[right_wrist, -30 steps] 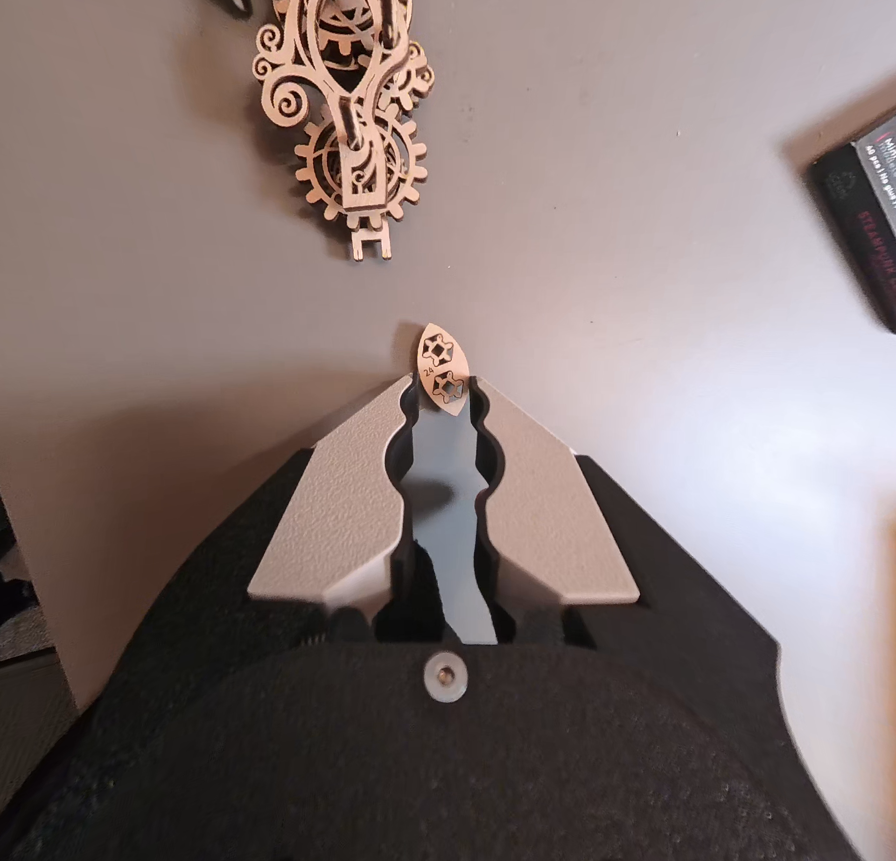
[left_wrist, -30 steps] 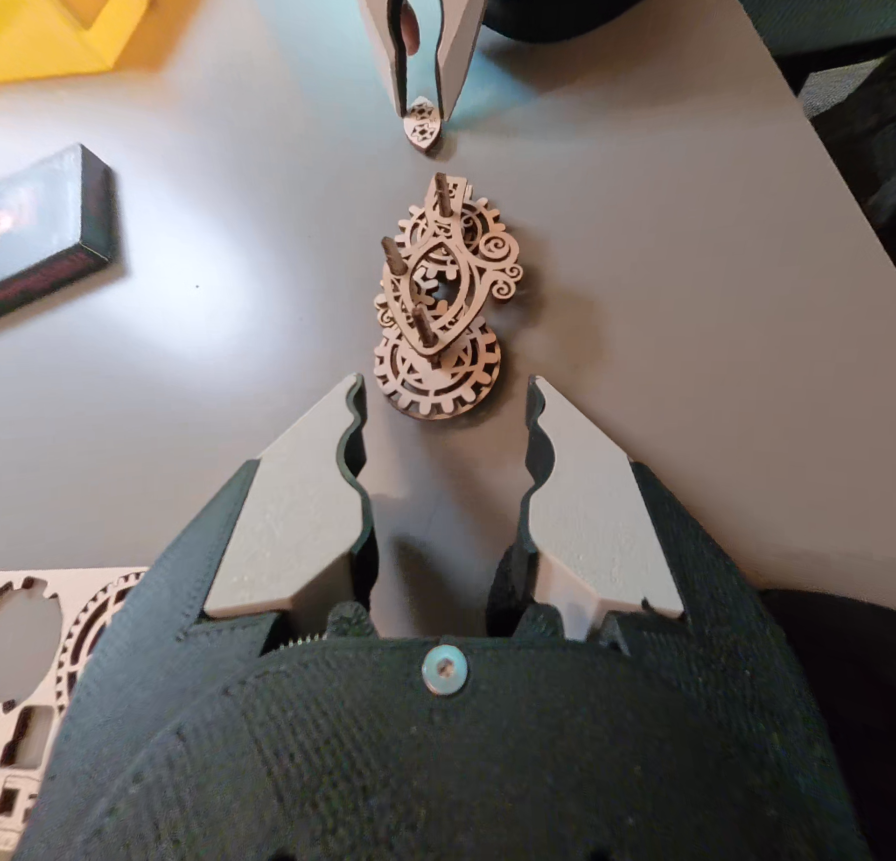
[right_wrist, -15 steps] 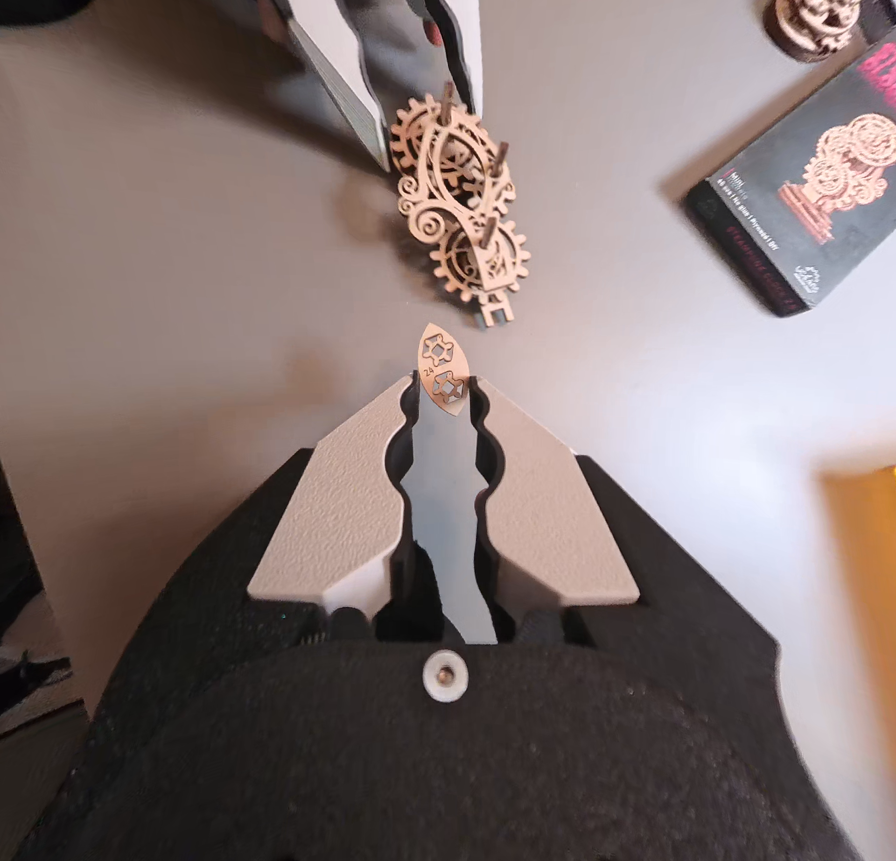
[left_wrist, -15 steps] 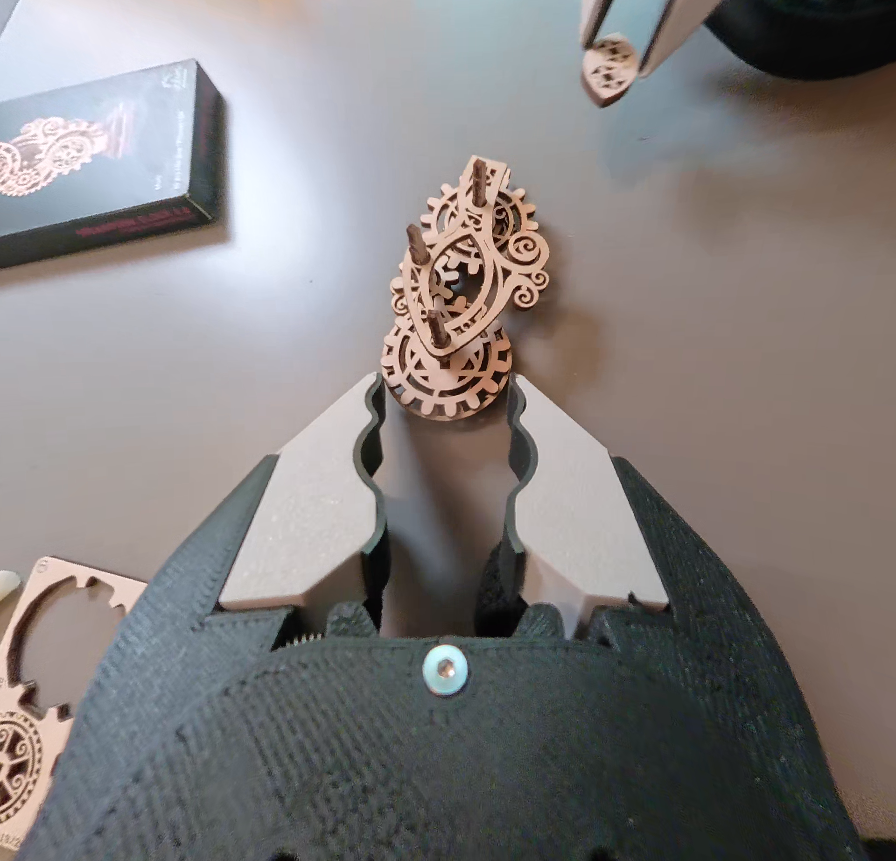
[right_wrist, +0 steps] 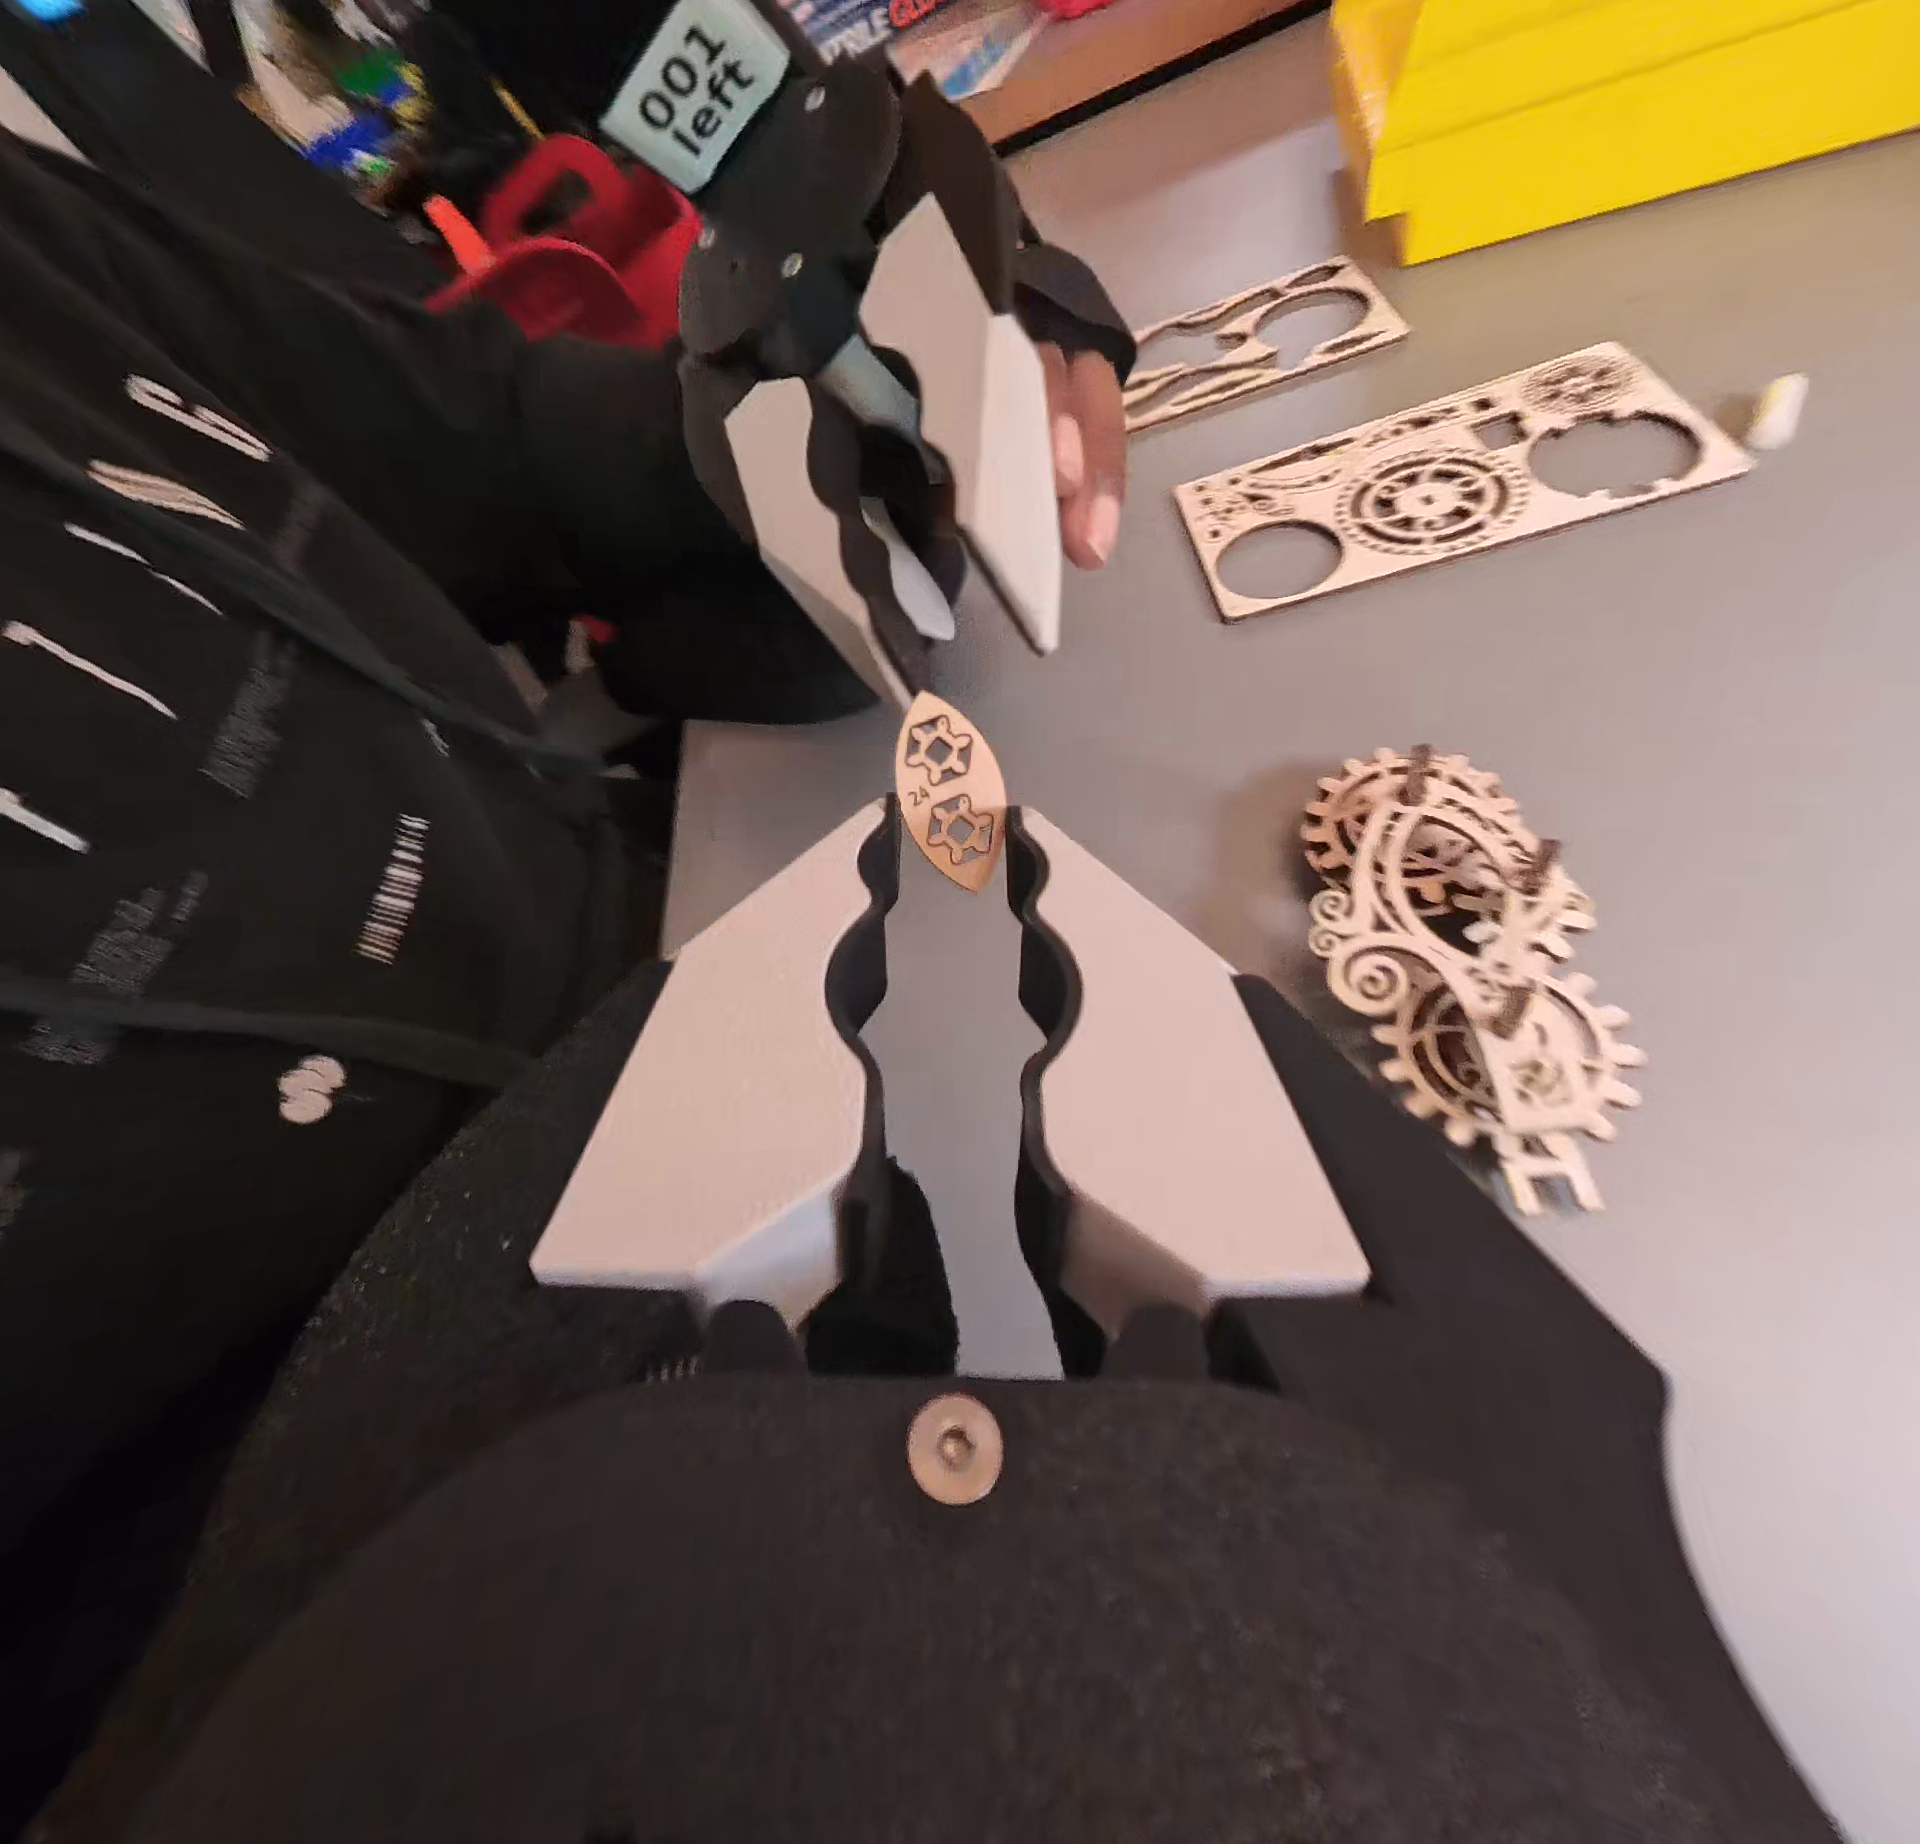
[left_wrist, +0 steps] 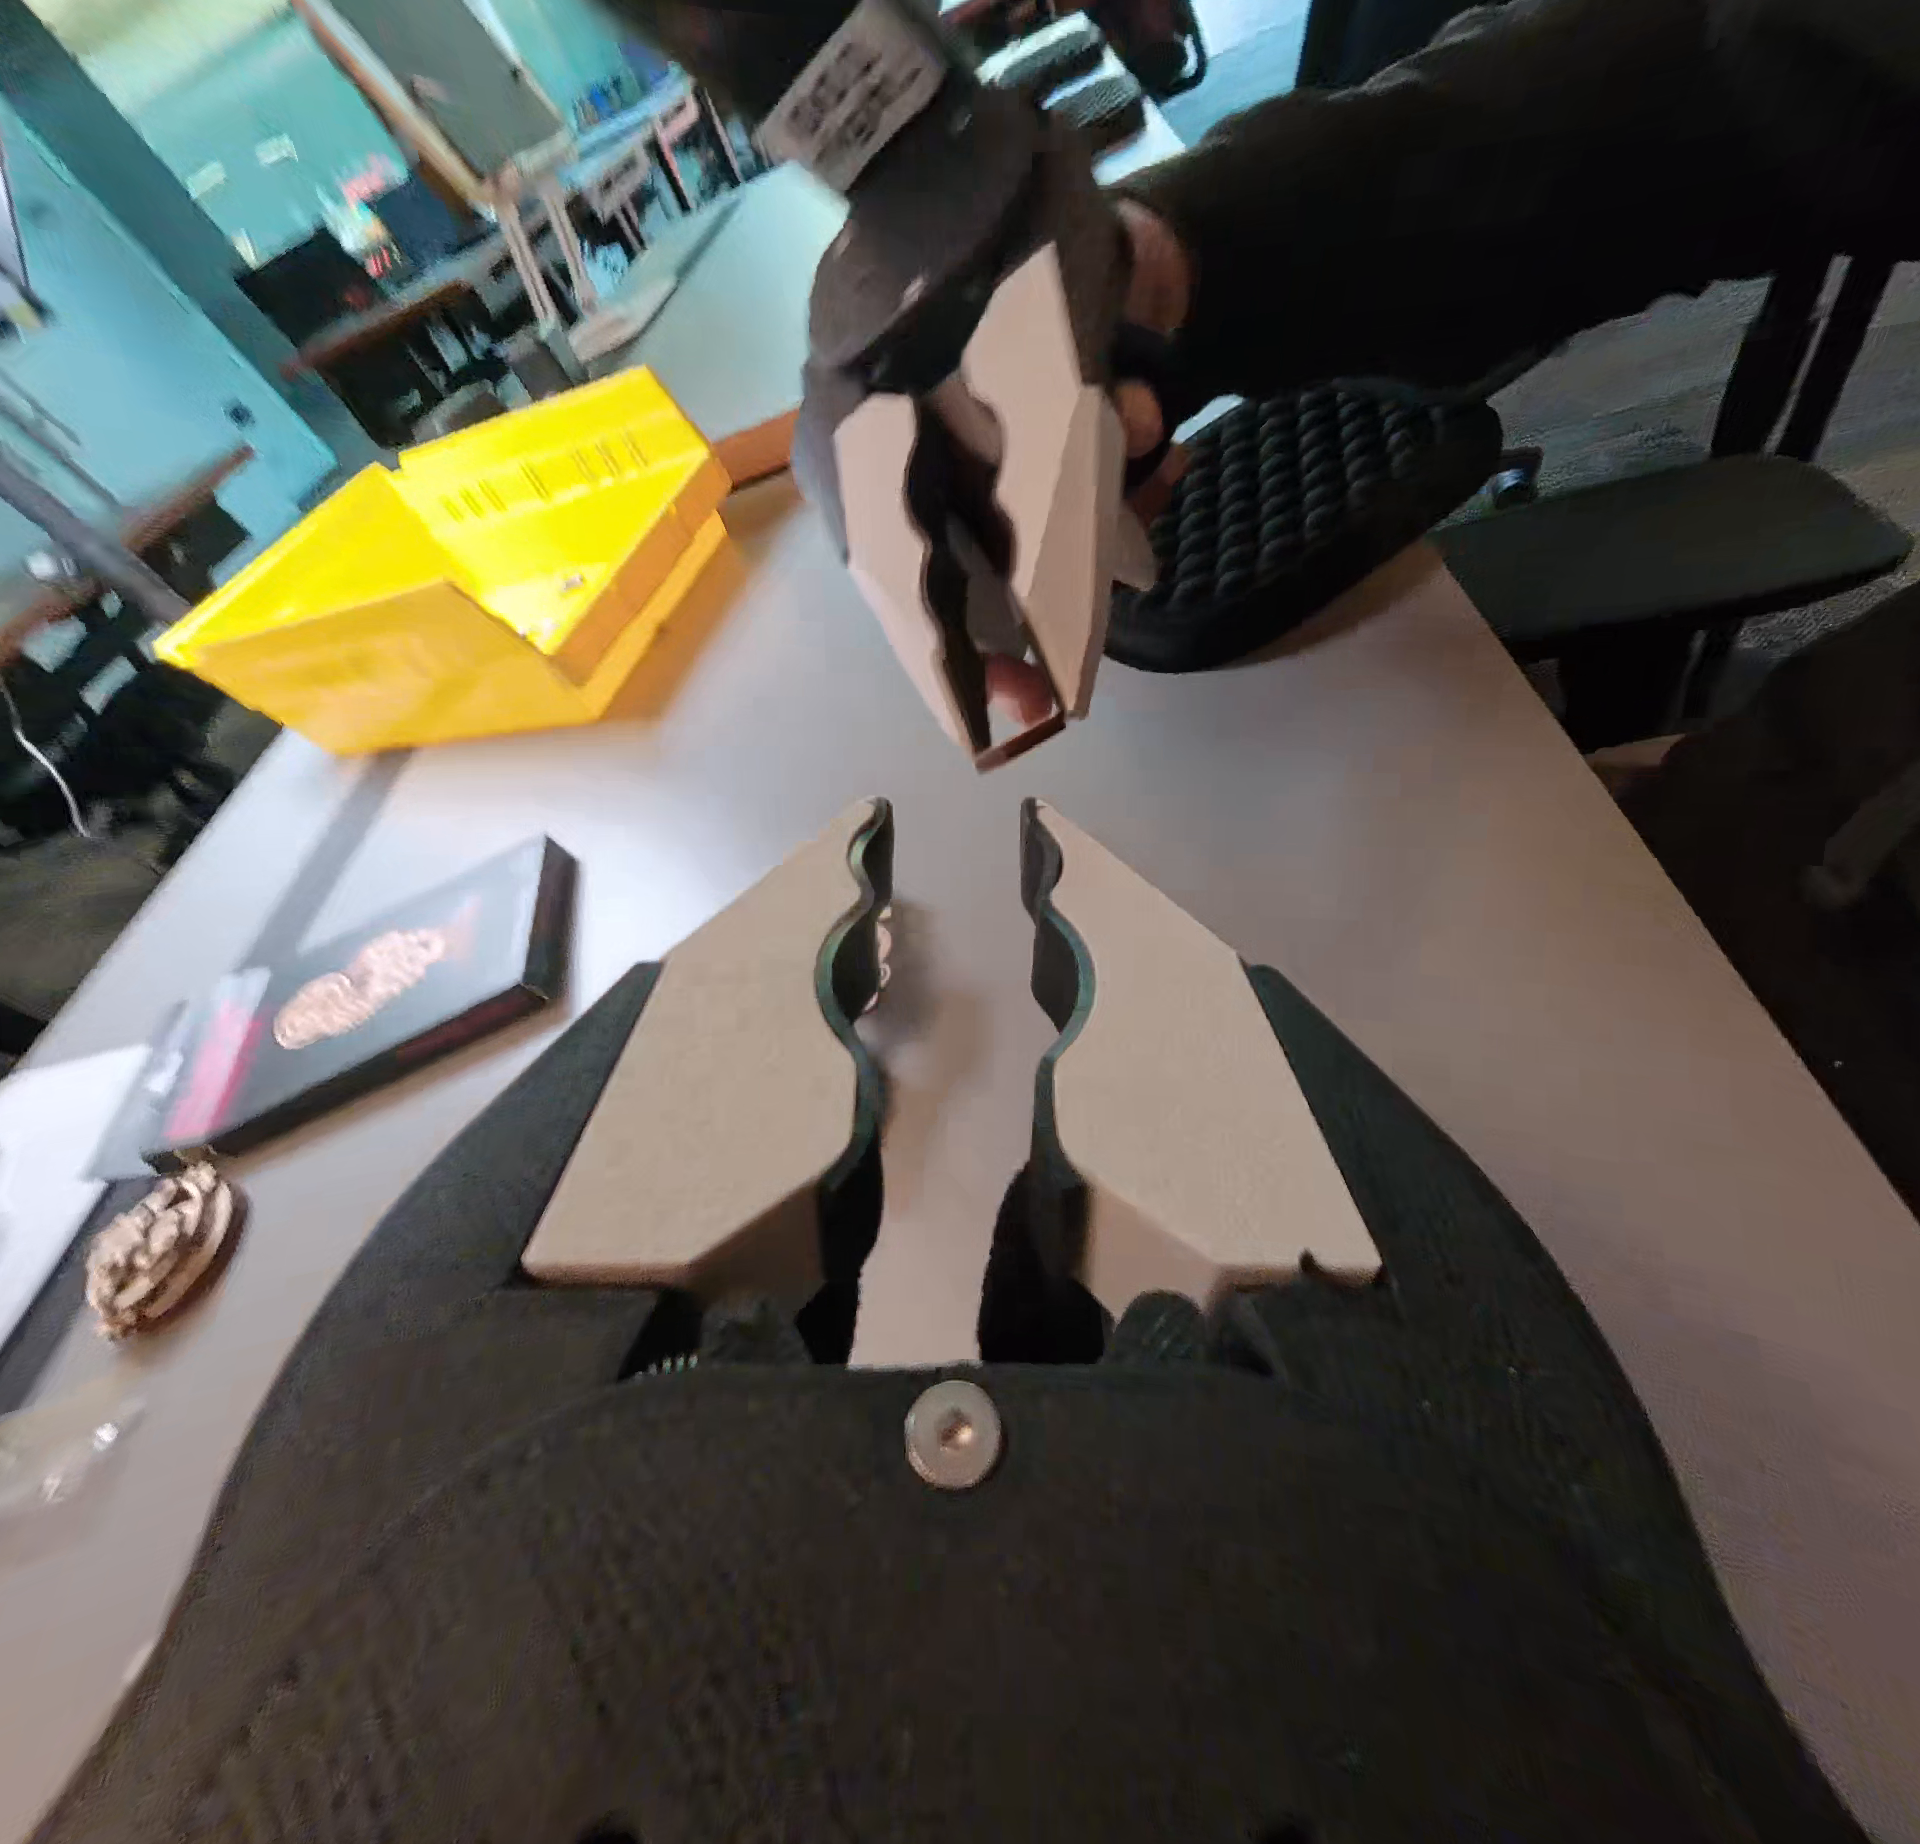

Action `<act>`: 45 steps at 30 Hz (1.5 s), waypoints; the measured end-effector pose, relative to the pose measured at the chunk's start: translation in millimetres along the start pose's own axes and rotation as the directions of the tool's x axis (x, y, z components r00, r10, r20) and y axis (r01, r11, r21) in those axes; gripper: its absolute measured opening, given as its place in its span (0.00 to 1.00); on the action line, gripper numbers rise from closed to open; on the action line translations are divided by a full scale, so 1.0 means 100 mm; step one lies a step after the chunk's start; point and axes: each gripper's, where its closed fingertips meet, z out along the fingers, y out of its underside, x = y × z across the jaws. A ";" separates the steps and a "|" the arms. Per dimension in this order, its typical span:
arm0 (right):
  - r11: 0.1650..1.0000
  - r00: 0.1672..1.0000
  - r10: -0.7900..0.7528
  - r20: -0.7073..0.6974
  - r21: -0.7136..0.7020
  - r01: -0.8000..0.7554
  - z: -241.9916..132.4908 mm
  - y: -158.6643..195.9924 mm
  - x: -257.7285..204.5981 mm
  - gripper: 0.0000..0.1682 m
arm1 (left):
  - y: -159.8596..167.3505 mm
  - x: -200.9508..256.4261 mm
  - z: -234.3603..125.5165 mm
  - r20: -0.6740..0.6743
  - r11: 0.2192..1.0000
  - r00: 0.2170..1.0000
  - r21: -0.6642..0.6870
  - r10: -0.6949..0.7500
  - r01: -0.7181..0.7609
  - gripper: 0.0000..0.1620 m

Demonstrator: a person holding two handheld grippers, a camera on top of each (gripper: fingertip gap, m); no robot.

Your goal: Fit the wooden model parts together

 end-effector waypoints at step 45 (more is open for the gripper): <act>0.910 0.881 -0.407 -0.243 -0.187 0.369 0.64 0.24 0.52 0.06 | 1.34 0.09 -0.51 -0.082 0.793 0.940 -0.564 -0.331 0.230 0.11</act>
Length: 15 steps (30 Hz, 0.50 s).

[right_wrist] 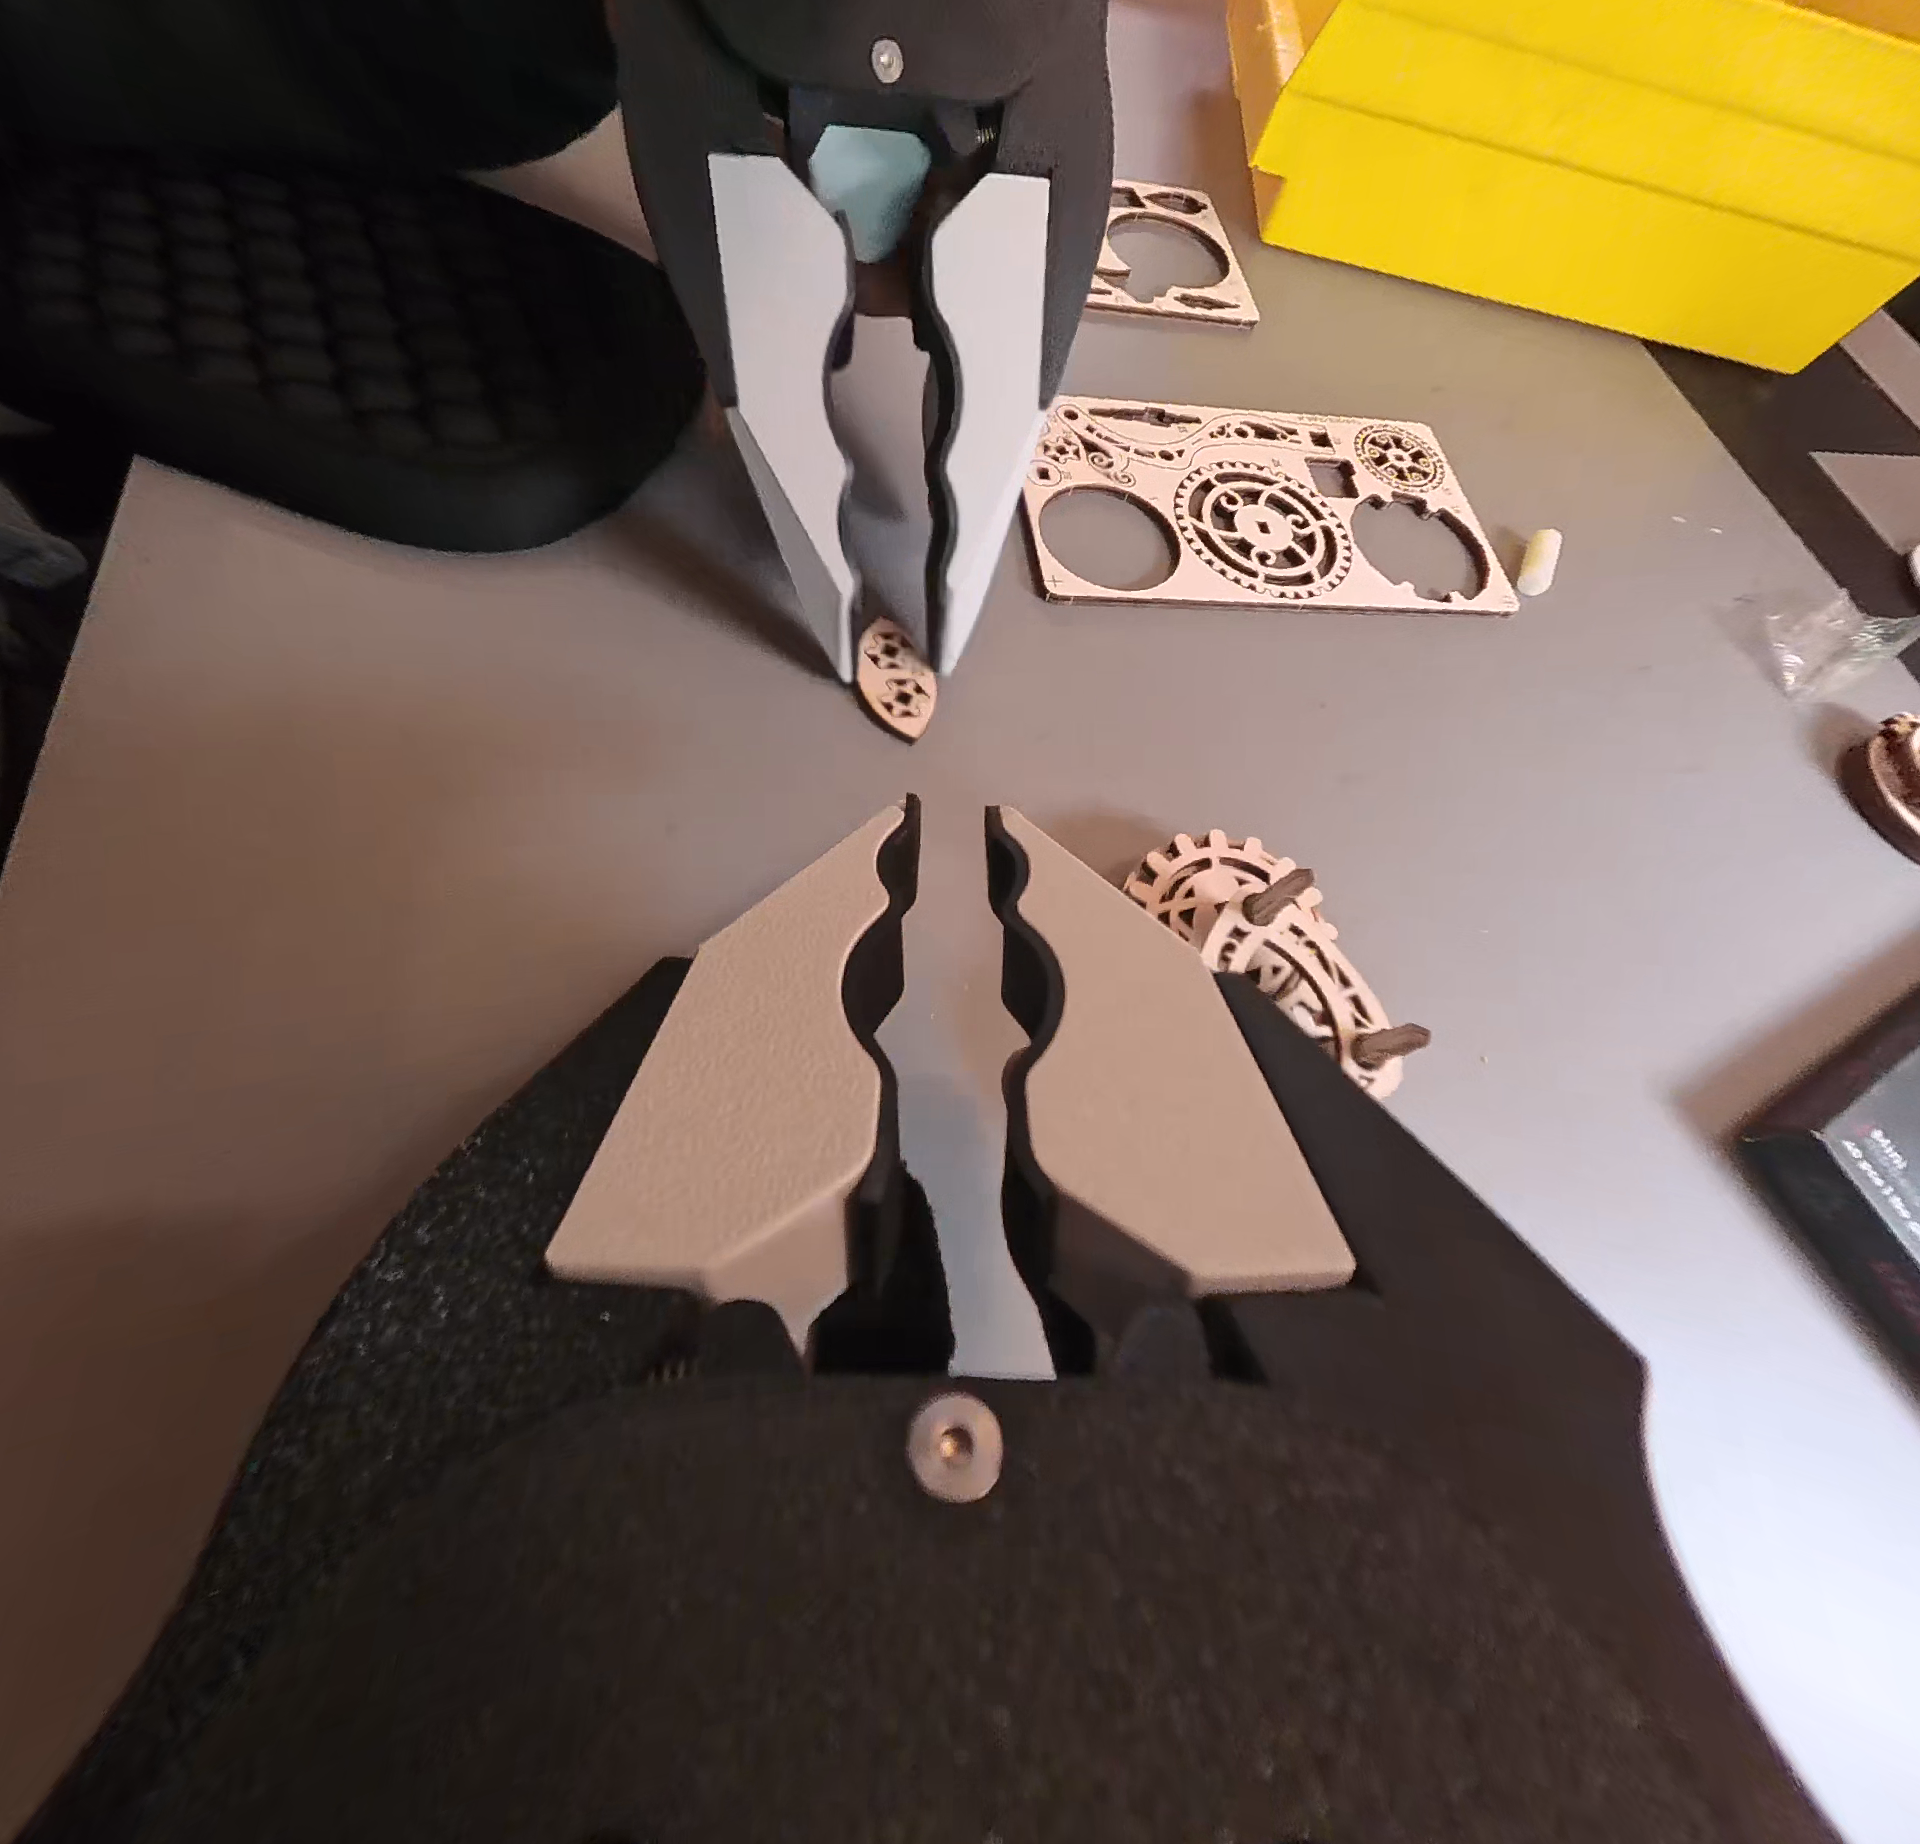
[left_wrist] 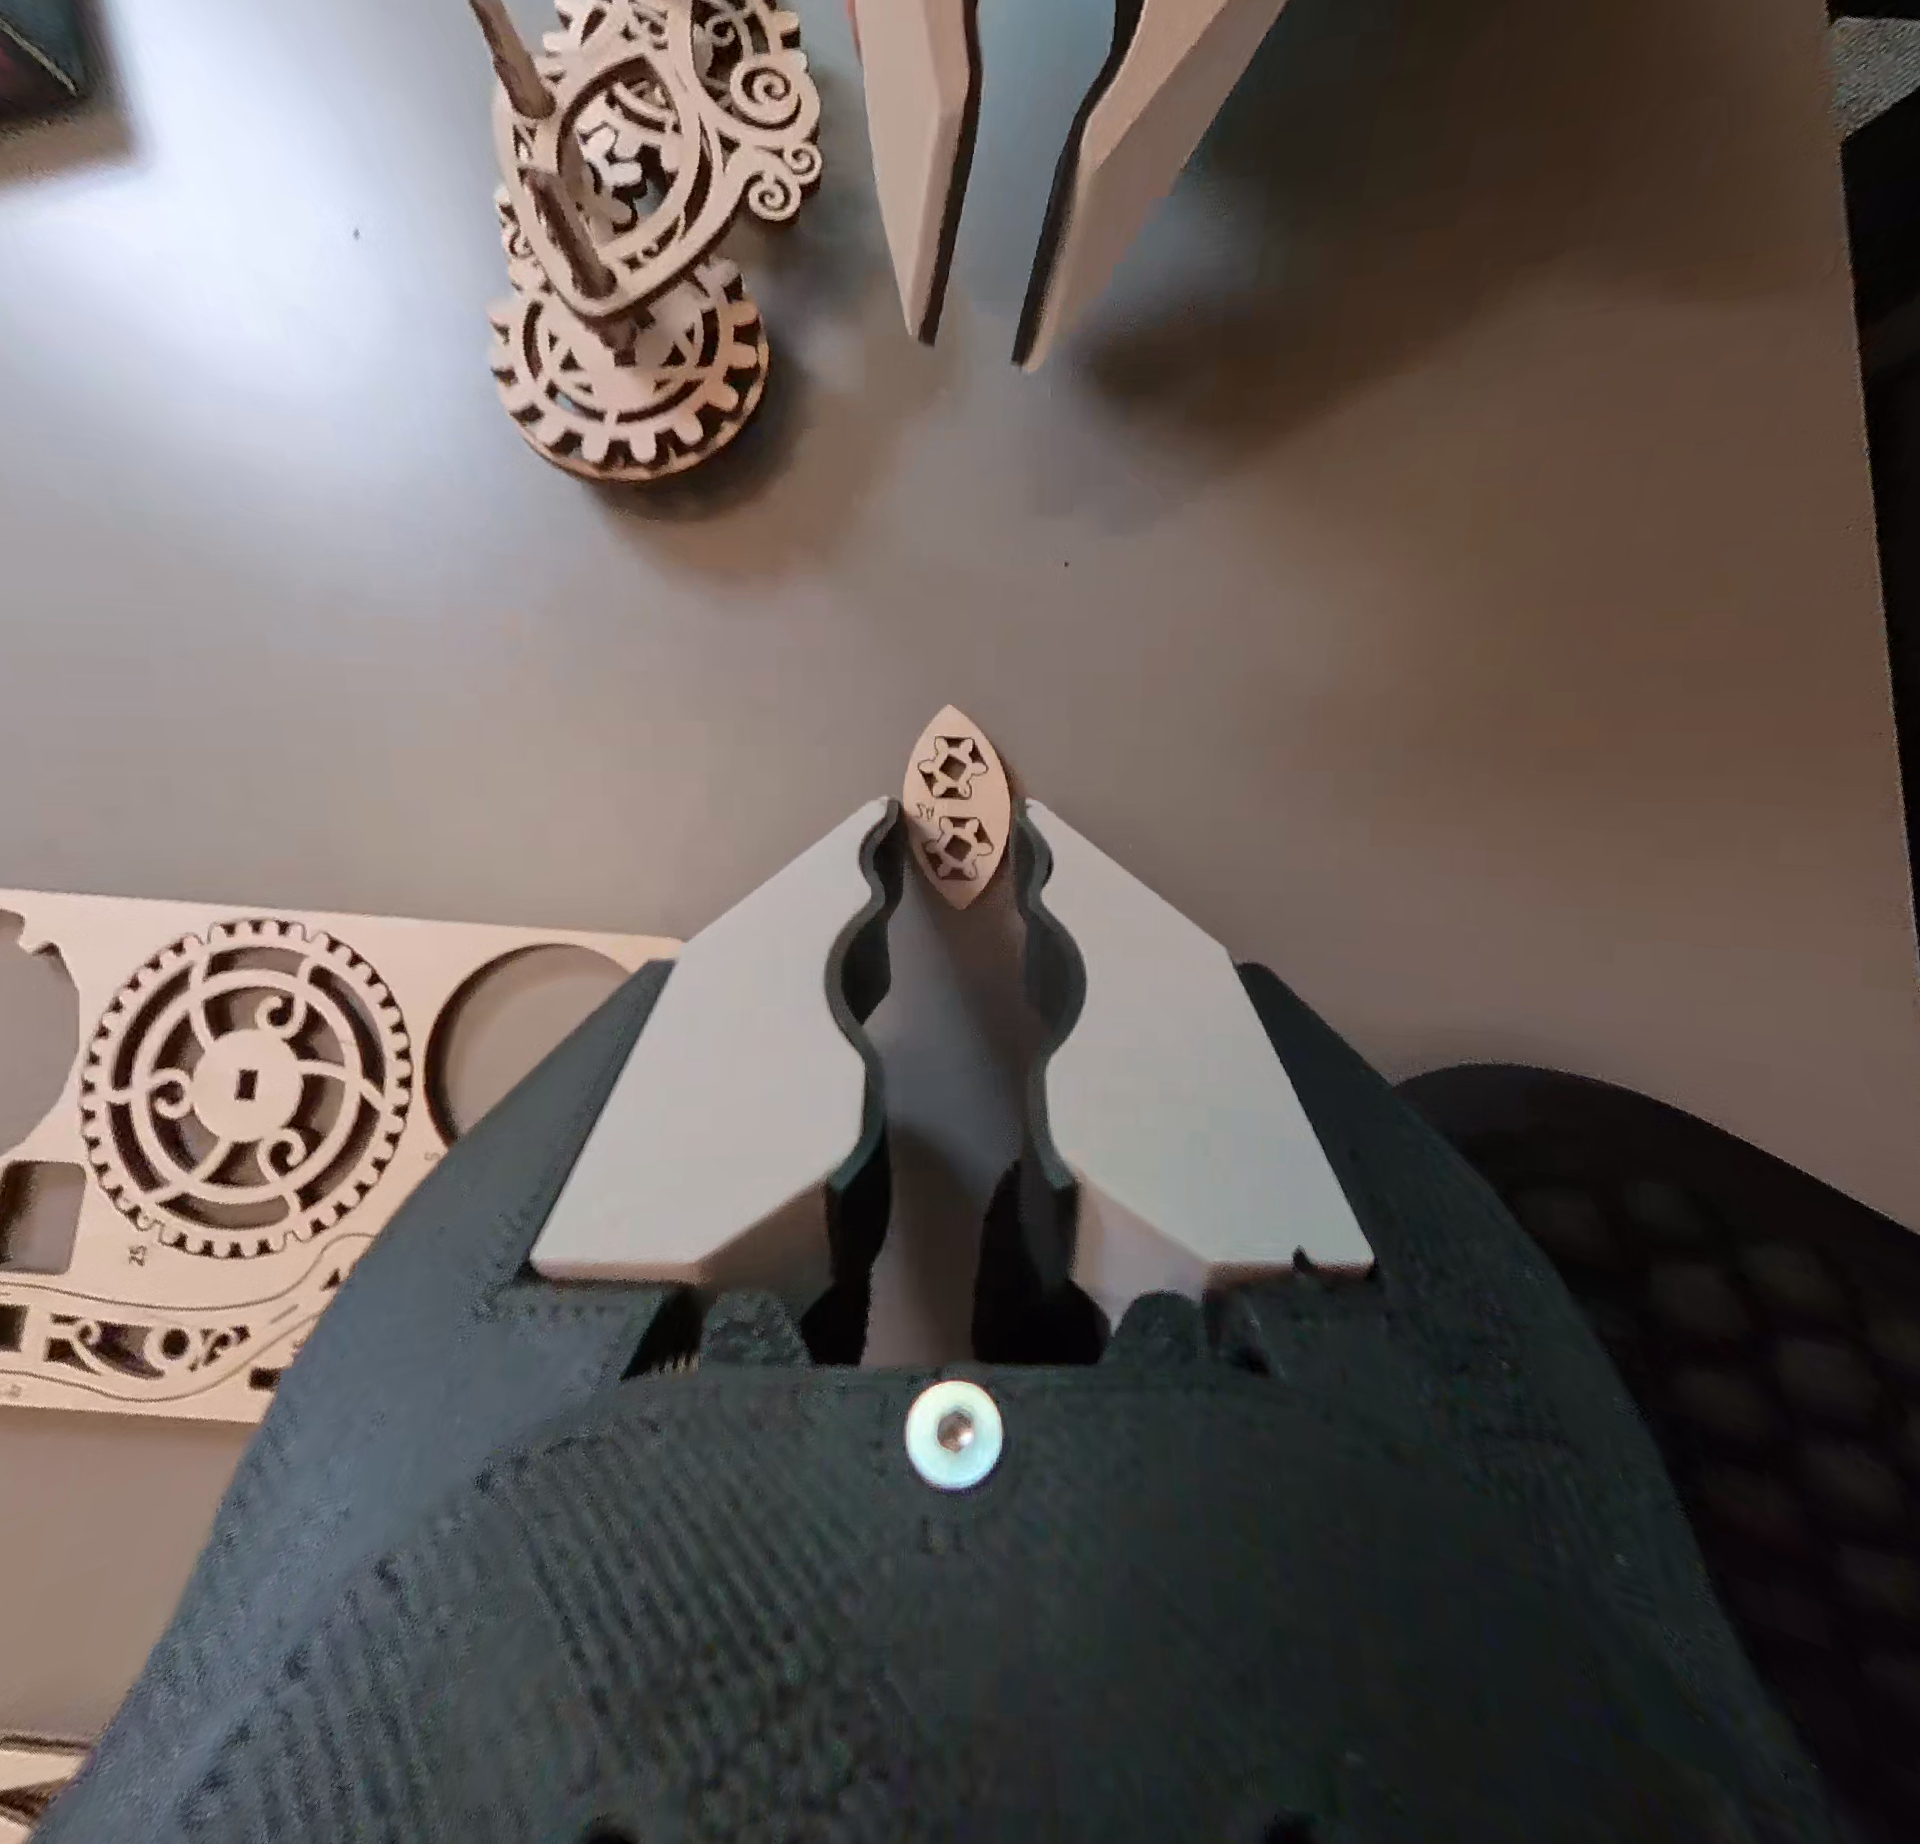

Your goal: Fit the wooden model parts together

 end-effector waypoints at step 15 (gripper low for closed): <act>0.867 0.866 -0.482 -0.136 0.068 0.493 0.04 -0.20 -0.23 0.06 | -0.60 0.27 -0.12 -0.333 0.907 0.935 0.344 -0.125 0.244 0.11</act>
